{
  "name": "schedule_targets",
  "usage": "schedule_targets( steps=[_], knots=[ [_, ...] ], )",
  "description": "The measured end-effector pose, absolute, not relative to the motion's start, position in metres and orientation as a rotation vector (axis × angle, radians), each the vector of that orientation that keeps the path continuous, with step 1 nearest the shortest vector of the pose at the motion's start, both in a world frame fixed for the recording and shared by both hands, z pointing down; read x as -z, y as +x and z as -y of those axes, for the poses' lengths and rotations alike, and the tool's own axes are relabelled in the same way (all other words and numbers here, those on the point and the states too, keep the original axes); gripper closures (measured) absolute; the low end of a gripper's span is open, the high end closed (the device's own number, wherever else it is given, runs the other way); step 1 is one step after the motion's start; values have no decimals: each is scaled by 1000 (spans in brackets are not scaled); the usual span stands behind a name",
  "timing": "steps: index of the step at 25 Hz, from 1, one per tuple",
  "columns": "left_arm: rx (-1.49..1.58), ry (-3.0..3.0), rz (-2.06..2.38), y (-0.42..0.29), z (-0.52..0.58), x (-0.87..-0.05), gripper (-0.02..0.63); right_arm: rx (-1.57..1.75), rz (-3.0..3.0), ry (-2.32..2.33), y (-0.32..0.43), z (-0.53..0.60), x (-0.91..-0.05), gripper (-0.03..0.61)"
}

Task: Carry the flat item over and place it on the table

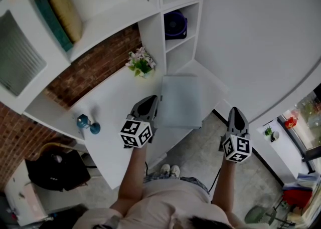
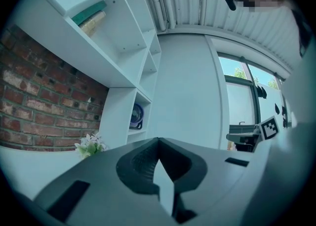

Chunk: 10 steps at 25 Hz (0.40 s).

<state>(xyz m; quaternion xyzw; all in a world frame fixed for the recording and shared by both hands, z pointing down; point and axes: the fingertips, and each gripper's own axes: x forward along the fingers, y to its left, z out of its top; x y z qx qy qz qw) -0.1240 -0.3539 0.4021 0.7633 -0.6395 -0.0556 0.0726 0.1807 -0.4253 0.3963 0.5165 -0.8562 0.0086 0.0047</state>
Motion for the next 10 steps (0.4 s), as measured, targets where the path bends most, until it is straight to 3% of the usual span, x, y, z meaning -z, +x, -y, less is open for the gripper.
schedule_targets(
  steps=[10],
  knots=[
    [173,2286,1916,-126,355,-405,586,-23,2671,1609,178,428,-399,565]
  ],
)
